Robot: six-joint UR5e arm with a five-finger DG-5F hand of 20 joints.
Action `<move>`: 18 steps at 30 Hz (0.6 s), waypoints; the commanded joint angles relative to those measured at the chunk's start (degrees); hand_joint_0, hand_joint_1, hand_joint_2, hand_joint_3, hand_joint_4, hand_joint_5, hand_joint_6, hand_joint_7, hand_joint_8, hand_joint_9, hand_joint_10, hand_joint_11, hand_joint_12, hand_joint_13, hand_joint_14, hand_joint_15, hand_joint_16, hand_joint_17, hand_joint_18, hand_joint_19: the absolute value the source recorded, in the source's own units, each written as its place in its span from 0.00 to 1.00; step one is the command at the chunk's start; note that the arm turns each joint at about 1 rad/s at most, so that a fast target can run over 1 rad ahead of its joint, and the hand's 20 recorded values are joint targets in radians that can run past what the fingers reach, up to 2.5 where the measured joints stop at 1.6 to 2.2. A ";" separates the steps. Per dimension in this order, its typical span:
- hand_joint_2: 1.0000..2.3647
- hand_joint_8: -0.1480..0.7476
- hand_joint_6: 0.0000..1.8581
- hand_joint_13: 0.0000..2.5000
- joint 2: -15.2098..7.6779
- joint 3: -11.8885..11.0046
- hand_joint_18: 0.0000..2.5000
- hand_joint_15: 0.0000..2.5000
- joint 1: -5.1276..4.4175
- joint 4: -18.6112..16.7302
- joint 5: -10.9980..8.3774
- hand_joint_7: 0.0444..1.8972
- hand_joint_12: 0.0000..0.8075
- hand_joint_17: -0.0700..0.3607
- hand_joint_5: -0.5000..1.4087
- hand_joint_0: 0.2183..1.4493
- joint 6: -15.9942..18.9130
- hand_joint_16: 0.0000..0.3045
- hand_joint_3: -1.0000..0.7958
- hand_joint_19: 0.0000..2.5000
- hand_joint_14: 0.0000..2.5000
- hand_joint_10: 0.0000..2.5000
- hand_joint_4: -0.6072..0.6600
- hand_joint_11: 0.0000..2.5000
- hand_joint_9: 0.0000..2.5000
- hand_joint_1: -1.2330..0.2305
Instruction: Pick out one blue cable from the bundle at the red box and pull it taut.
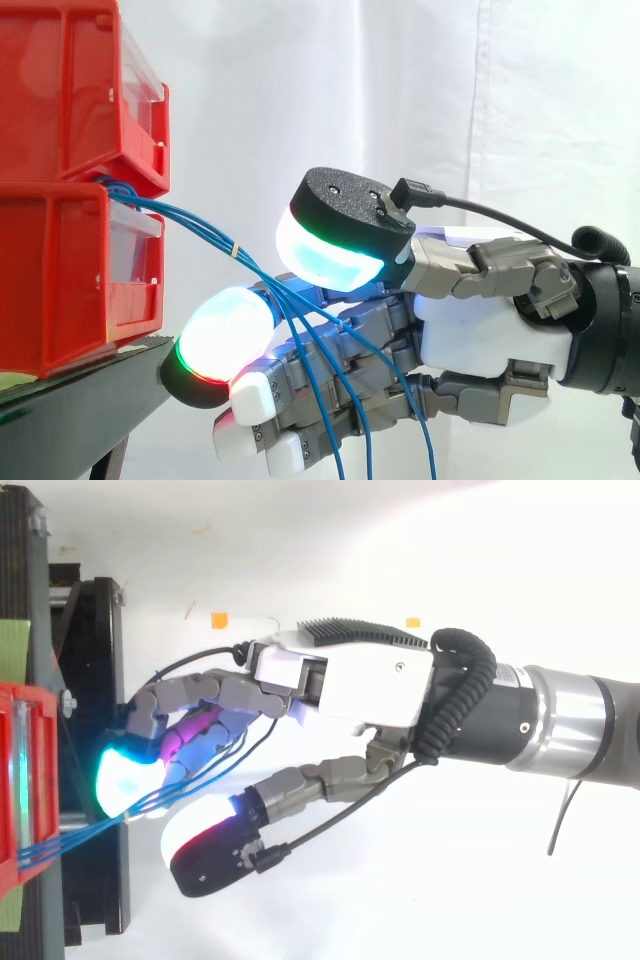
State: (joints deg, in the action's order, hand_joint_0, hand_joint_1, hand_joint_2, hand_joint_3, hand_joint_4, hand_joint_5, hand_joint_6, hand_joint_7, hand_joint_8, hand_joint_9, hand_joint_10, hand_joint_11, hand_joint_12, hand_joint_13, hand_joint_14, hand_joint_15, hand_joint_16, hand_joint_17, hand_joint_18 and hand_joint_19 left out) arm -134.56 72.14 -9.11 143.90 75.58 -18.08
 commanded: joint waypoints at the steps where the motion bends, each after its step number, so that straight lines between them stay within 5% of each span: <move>1: 0.00 0.48 0.27 0.29 0.00 0.02 0.21 0.13 -0.03 -0.02 0.09 0.57 0.45 0.40 0.21 0.32 0.24 0.15 0.32 0.23 0.01 0.00 0.67 0.12 0.37 0.41; 18: 0.01 0.47 0.27 0.30 0.00 -0.77 0.22 0.14 -0.03 -0.11 -0.61 0.64 0.46 0.40 0.21 0.35 3.67 0.15 0.37 0.23 0.01 0.01 0.63 0.14 0.38 0.41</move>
State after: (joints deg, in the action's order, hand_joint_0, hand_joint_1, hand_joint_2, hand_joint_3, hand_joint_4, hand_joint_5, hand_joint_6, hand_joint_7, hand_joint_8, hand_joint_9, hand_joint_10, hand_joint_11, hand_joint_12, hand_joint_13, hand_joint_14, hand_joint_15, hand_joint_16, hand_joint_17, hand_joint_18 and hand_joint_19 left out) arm -134.55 71.46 -9.14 143.76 75.25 -15.28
